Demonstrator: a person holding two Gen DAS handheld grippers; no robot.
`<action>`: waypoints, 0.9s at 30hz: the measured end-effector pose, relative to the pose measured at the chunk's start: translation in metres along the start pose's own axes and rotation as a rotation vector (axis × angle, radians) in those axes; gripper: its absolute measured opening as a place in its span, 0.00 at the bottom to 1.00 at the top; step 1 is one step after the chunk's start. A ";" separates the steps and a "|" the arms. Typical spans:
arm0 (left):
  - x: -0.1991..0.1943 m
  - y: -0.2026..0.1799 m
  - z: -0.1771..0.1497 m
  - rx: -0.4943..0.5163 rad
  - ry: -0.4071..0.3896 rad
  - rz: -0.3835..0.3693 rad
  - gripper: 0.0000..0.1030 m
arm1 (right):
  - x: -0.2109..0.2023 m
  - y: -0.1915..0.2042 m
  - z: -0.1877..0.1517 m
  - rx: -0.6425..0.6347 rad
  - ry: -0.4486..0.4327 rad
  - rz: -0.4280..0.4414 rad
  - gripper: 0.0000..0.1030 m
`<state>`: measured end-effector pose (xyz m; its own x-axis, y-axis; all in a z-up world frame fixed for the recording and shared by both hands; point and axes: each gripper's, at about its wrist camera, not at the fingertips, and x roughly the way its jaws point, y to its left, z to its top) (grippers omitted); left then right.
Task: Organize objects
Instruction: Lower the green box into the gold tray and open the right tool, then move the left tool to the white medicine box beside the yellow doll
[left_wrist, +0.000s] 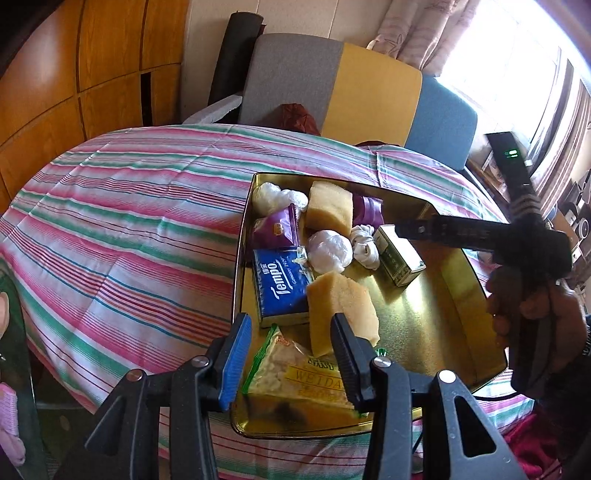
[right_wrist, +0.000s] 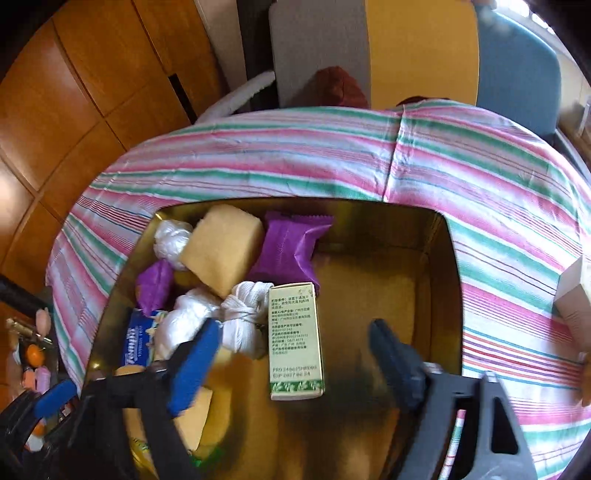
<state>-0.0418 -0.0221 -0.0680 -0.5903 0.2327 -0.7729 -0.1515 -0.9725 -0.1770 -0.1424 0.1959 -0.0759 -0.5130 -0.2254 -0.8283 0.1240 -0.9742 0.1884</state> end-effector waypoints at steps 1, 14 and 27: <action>-0.001 -0.001 0.000 0.002 0.001 0.004 0.43 | -0.006 0.001 -0.001 -0.007 -0.017 -0.003 0.97; -0.013 -0.010 -0.002 0.033 -0.021 0.034 0.44 | -0.064 -0.009 -0.028 -0.086 -0.124 -0.070 1.00; -0.017 -0.028 -0.004 0.085 -0.020 0.022 0.44 | -0.095 -0.081 -0.052 -0.025 -0.125 -0.171 1.00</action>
<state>-0.0243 0.0013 -0.0522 -0.6096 0.2122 -0.7638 -0.2047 -0.9730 -0.1070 -0.0598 0.2960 -0.0396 -0.6298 -0.0576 -0.7746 0.0467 -0.9983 0.0362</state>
